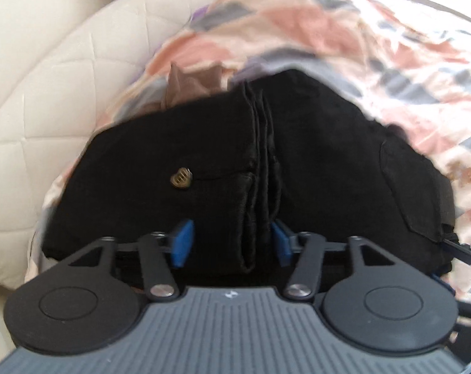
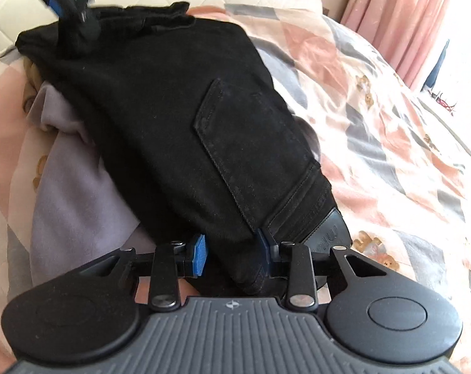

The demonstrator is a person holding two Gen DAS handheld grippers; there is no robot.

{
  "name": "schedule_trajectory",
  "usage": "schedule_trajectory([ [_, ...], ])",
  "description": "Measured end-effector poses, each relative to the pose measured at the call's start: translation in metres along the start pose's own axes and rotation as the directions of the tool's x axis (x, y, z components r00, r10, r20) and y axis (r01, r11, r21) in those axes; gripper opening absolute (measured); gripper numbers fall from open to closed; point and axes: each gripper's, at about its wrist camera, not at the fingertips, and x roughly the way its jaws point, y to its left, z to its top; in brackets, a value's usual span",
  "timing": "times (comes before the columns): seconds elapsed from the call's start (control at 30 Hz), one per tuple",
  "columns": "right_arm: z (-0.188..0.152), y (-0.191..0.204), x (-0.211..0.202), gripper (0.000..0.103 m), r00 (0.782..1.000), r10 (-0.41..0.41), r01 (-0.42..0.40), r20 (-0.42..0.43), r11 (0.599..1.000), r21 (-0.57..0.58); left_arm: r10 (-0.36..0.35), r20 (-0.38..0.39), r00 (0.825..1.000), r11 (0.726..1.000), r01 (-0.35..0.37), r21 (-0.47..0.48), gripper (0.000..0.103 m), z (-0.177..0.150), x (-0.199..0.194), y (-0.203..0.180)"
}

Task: Fold clothes
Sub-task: 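Grasp the black jeans waistband with the left gripper while the right gripper grasps the hem, then lift the black jeans off the bed with both grippers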

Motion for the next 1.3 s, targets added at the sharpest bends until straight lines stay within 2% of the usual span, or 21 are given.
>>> schedule_trajectory([
  [0.07,0.000,0.006,0.006,0.033,1.000,-0.015,0.014,-0.016,0.998,-0.056,0.062,0.020,0.998,0.997,-0.063,0.036,0.064,-0.002,0.005,-0.012],
  [0.13,-0.001,0.014,0.009,0.035,0.998,-0.055,0.055,0.003,0.991,-0.119,0.098,0.051,0.994,0.991,-0.102,0.087,0.065,-0.004,0.007,-0.019],
  [0.17,0.000,0.017,0.010,0.036,0.997,-0.078,0.080,0.018,0.986,-0.144,0.093,0.065,0.994,0.988,-0.100,0.116,0.051,-0.006,0.006,-0.021],
  [0.2,0.001,0.021,0.011,0.038,0.994,-0.101,0.105,0.032,0.979,-0.173,0.062,0.078,0.995,0.987,-0.073,0.146,0.018,-0.009,0.003,-0.021],
  [0.27,0.002,0.028,0.012,0.039,0.987,-0.148,0.161,0.070,0.956,-0.244,0.059,0.114,0.992,0.982,-0.078,0.170,0.015,-0.010,-0.008,-0.017],
  [0.3,0.003,0.030,0.011,0.032,0.983,-0.164,0.181,0.086,0.948,-0.261,0.046,0.127,0.991,0.988,-0.063,0.141,0.015,-0.009,-0.014,-0.010],
  [0.33,0.007,0.026,0.007,0.021,0.980,-0.172,0.190,0.096,0.952,-0.241,0.040,0.139,0.989,0.994,-0.054,0.100,0.015,-0.008,-0.020,-0.001],
  [0.43,0.017,0.013,-0.009,0.021,0.962,-0.220,0.245,0.159,0.957,-0.158,0.087,0.157,0.984,0.995,-0.092,0.027,0.022,-0.006,-0.029,0.020],
  [0.5,0.022,0.006,-0.016,0.025,0.949,-0.253,0.279,0.188,0.952,-0.124,0.100,0.131,0.986,0.993,-0.108,0.057,0.061,-0.009,-0.019,0.014],
  [0.53,0.024,0.008,-0.013,0.036,0.948,-0.263,0.289,0.177,0.947,-0.139,0.107,0.118,0.987,0.991,-0.116,0.072,0.065,-0.010,-0.013,0.012],
  [0.57,0.024,0.010,-0.008,0.041,0.949,-0.269,0.294,0.162,0.943,-0.156,0.113,0.105,0.988,0.989,-0.122,0.087,0.064,-0.012,-0.008,0.009],
  [0.6,0.024,0.014,0.000,0.049,0.954,-0.264,0.287,0.140,0.940,-0.184,0.103,0.100,0.990,0.989,-0.113,0.097,0.059,-0.012,-0.003,0.005],
  [0.63,0.025,0.017,0.007,0.044,0.961,-0.249,0.270,0.120,0.938,-0.217,0.092,0.095,0.991,0.989,-0.102,0.107,0.049,-0.011,0.002,0.001],
  [0.67,0.026,0.019,0.009,0.036,0.967,-0.230,0.251,0.112,0.939,-0.236,0.053,0.091,0.994,0.994,-0.061,0.093,0.020,-0.009,0.000,0.003],
  [0.7,0.029,0.018,0.008,0.022,0.970,-0.217,0.238,0.113,0.941,-0.241,0.015,0.089,0.996,0.997,-0.022,0.080,0.017,-0.006,-0.001,0.005],
  [0.73,0.031,0.018,0.007,0.013,0.972,-0.203,0.226,0.114,0.943,-0.245,0.012,0.100,0.995,0.998,-0.019,0.063,0.016,-0.005,-0.007,0.010],
  [0.93,0.055,-0.027,-0.031,0.009,0.962,-0.178,0.198,0.208,0.977,-0.081,0.049,0.200,0.978,0.997,-0.036,-0.067,0.014,0.017,-0.057,0.070],
  [1.03,0.085,-0.050,-0.062,0.009,0.956,-0.142,0.143,0.257,0.990,0.014,0.102,0.289,0.952,0.987,-0.061,-0.146,0.013,0.037,-0.091,0.112],
  [1.1,0.108,-0.065,-0.086,0.008,0.946,-0.126,0.107,0.298,0.991,0.080,0.160,0.358,0.920,0.975,-0.091,-0.203,0.012,0.051,-0.117,0.139],
  [1.23,0.137,-0.104,-0.132,0.007,0.904,-0.151,0.074,0.401,0.977,0.201,0.252,0.464,0.849,0.949,-0.121,-0.293,0.012,0.072,-0.172,0.184],
  [1.3,0.141,-0.123,-0.165,0.007,0.875,-0.188,0.075,0.446,0.963,0.259,0.256,0.518,0.817,0.946,-0.100,-0.309,0.011,0.079,-0.202,0.192],
])
